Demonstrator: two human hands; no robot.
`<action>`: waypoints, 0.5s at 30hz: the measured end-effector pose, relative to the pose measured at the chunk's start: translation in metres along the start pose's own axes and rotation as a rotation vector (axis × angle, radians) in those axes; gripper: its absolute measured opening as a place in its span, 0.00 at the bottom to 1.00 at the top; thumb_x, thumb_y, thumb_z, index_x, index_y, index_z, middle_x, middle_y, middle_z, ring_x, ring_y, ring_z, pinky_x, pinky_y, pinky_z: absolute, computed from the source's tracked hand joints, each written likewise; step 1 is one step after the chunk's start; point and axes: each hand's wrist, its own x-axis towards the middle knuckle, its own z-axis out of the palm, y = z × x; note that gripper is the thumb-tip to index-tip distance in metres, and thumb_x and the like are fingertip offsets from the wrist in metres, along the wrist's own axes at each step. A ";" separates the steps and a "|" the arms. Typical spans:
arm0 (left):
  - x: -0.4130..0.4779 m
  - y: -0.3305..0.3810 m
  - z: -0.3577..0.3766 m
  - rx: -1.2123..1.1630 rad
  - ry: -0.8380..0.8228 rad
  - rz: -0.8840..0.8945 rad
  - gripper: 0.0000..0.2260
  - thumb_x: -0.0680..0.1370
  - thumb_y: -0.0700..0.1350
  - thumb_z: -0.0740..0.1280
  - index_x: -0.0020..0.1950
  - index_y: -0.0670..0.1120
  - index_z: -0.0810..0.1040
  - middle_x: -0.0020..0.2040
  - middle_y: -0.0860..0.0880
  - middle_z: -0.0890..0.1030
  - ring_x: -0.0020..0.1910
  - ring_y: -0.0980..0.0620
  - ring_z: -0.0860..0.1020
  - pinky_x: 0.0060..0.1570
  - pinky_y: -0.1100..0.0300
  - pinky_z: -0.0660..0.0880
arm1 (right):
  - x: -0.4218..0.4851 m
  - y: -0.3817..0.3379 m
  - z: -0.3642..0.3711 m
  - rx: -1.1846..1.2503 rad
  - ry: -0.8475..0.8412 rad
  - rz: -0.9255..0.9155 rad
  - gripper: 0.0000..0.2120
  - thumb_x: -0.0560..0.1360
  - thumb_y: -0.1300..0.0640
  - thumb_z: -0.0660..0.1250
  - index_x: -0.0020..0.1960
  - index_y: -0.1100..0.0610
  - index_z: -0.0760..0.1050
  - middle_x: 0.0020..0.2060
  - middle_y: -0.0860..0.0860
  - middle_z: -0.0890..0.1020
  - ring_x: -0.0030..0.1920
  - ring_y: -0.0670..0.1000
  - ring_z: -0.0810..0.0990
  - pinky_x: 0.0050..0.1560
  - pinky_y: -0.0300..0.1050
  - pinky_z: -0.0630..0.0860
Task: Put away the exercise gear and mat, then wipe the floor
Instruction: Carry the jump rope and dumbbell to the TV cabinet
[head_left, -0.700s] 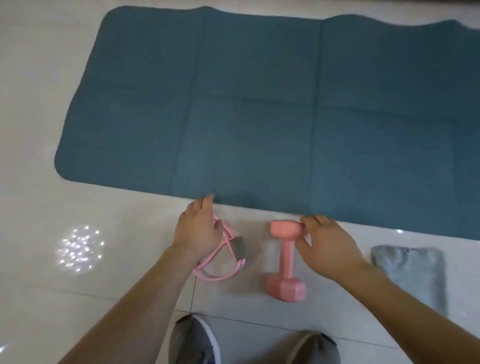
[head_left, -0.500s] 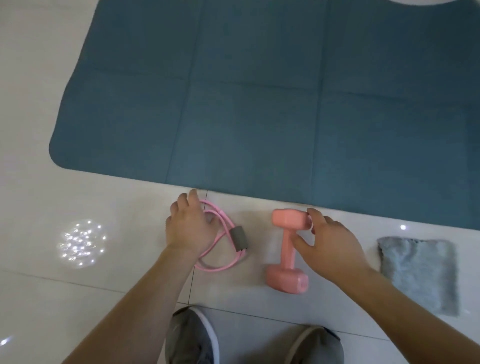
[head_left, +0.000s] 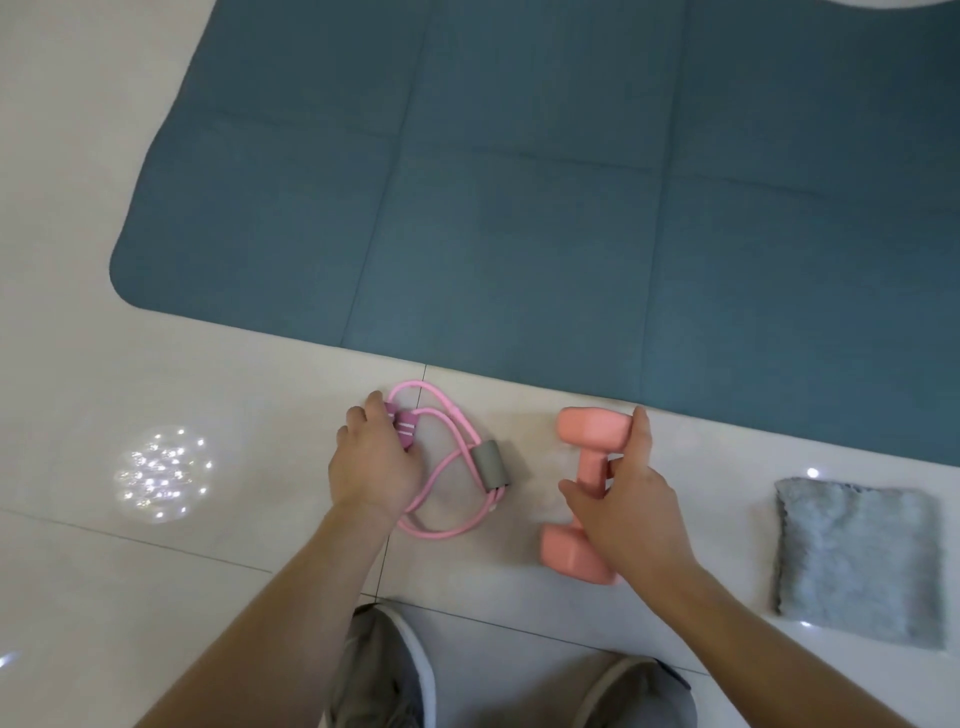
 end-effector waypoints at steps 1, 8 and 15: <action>-0.001 0.000 0.001 -0.016 0.005 0.004 0.21 0.76 0.44 0.65 0.68 0.45 0.67 0.59 0.44 0.74 0.54 0.41 0.75 0.42 0.54 0.69 | 0.001 0.000 0.001 0.013 0.007 0.004 0.49 0.72 0.49 0.71 0.77 0.45 0.36 0.42 0.45 0.76 0.40 0.51 0.74 0.41 0.44 0.69; -0.006 0.003 0.006 -0.173 0.023 0.023 0.15 0.76 0.46 0.66 0.62 0.48 0.71 0.52 0.52 0.79 0.43 0.49 0.74 0.42 0.58 0.70 | 0.000 0.002 0.006 0.149 0.048 0.078 0.43 0.71 0.52 0.73 0.75 0.48 0.48 0.43 0.43 0.76 0.43 0.50 0.76 0.43 0.45 0.71; -0.015 0.023 0.003 -0.352 -0.006 0.170 0.13 0.74 0.49 0.72 0.55 0.48 0.74 0.42 0.53 0.81 0.41 0.49 0.80 0.41 0.56 0.76 | 0.003 0.007 0.010 0.197 0.097 0.160 0.21 0.70 0.51 0.73 0.58 0.51 0.67 0.38 0.41 0.76 0.38 0.44 0.76 0.38 0.43 0.70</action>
